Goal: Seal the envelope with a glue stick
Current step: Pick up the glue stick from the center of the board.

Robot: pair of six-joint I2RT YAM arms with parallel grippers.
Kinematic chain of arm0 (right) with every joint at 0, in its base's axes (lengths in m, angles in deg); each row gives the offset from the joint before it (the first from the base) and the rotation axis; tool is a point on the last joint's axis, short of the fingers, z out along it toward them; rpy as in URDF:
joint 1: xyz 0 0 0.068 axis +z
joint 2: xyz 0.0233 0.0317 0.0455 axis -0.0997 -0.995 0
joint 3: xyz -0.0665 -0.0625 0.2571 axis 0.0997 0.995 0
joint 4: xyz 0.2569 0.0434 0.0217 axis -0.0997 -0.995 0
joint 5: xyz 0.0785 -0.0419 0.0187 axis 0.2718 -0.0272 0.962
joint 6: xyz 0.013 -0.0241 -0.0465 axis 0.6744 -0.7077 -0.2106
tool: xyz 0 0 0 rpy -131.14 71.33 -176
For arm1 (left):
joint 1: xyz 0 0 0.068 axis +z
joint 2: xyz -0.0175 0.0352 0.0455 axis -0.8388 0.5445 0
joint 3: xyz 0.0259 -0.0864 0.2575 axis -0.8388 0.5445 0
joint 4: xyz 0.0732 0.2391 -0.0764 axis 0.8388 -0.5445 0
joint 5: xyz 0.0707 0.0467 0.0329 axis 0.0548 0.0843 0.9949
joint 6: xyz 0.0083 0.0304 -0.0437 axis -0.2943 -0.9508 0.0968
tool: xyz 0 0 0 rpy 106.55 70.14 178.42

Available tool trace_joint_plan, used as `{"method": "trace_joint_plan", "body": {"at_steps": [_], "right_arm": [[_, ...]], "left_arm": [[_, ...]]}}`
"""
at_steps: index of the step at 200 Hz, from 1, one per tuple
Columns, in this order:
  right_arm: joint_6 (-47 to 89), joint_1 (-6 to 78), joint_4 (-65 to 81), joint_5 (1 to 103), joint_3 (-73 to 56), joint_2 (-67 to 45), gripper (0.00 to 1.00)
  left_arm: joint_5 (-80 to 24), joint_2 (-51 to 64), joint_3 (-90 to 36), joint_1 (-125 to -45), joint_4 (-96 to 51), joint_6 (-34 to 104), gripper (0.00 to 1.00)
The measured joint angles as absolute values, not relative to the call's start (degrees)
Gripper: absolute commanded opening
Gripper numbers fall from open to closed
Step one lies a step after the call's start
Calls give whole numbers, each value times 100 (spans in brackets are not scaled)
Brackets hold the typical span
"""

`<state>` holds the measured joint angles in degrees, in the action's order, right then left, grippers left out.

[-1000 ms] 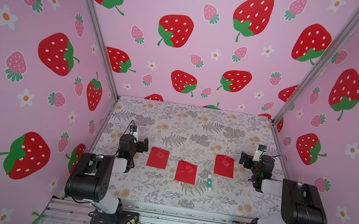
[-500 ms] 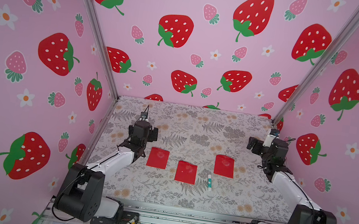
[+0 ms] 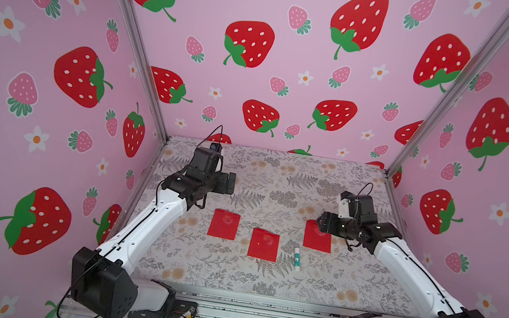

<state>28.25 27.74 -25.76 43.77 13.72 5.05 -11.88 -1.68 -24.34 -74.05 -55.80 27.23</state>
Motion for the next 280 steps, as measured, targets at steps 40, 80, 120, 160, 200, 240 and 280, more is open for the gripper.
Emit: {"method": "trace_joint_plan", "body": {"at_steps": [40, 80, 120, 160, 200, 240, 280], "right_arm": [[3354, 3415, -3322, 4075, 1566, 500, 61], [3879, 4011, -3514, 3885, 1651, 253, 56], [4217, 4422, -3413, 3828, 1649, -409, 50], [4370, 4599, -3308, 3756, 1651, -863, 45], [4388, 4623, -3236, 3693, 1651, -1030, 41], [4379, 4680, -3164, 3658, 1656, -1296, 39], [4368, 4722, -3151, 3629, 1671, -1456, 35]], "left_arm": [[-1292, -214, -2285, -7346, -5765, 2629, 97], [-1273, -227, -2206, -7339, -5807, 2533, 97], [-1271, -242, -2132, -7339, -5805, 2526, 97], [-1275, -297, -2095, -7339, -5824, 2528, 96], [-1271, -369, -2038, -7339, -5822, 2528, 96], [-1268, -369, -2032, -7352, -5822, 2528, 95], [-1266, -369, -2029, -7370, -5822, 2528, 95]]}}
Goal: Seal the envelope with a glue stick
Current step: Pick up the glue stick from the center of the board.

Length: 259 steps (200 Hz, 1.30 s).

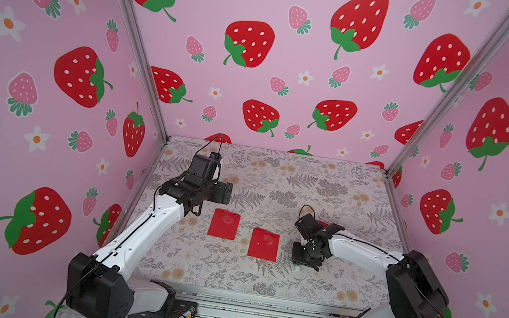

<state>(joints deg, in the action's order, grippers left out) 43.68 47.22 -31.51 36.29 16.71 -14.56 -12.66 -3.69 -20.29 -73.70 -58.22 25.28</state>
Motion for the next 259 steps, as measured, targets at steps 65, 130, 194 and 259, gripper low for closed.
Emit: {"method": "trace_joint_plan", "body": {"at_steps": [65, 130, 194, 259], "right_arm": [[4320, 4746, -3136, 3503, 1697, -1441, 17], [3756, 4748, -3055, 3225, 1820, -350, 13], [2397, 4564, -2347, 3509, 1828, 780, 12], [1249, 3456, -839, 5990, 2165, 1580, 13]], "left_arm": [[-1268, -369, -2029, -7449, -5822, 2517, 93], [-1555, -535, -1929, -7781, -5698, 2471, 90], [-2956, -1023, -1855, -8117, -5149, 2482, 87], [-4543, -1200, -1855, -8264, -4959, 2231, 81]]}}
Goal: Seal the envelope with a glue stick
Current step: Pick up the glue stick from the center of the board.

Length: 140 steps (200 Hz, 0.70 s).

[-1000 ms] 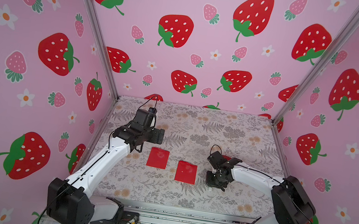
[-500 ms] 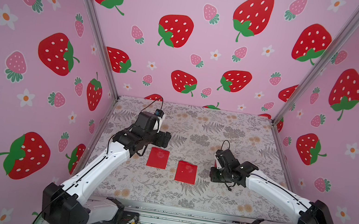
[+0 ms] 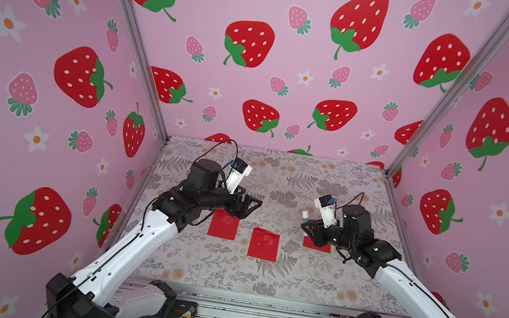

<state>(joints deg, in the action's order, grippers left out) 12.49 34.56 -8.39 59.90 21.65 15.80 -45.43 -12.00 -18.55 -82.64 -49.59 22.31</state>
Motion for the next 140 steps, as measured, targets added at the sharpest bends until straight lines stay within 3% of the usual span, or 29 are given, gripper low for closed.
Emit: {"method": "trace_joint_plan", "body": {"at_steps": [61, 140], "right_arm": [[371, 3428, -417, 7516, 2165, 1556, 4], [-233, 3498, -163, 8456, 2237, 1556, 0]], "left_arm": [[-5548, -999, -2051, -8734, -5182, 1719, 63], [-5935, -439, -2543, -9381, -5418, 1475, 56]]}}
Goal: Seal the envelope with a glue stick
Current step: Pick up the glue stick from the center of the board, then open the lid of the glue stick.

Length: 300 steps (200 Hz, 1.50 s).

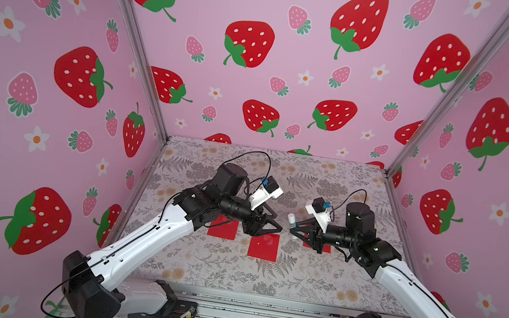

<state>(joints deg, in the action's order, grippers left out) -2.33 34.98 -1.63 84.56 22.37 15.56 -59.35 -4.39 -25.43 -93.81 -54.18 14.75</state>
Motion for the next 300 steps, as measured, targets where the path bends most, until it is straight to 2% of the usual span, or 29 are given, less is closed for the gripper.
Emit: {"method": "trace_joint_plan", "body": {"at_steps": [90, 150, 257, 300], "right_arm": [[-416, 3572, -141, 8692, 2252, 1486, 0], [-425, 3605, -139, 8740, 2252, 1471, 0], [-458, 3633, -139, 8759, 2252, 1466, 0], [-482, 3635, -137, 8845, 2252, 1480, 0]], "left_arm": [[-5948, 88, -2945, -9752, -5514, 1464, 55], [-5965, 333, -3061, -9908, -5560, 1523, 50], [-5458, -96, -3085, -9916, -5538, 1573, 49], [-5314, 171, -3227, -9912, -5632, 1534, 49]]}}
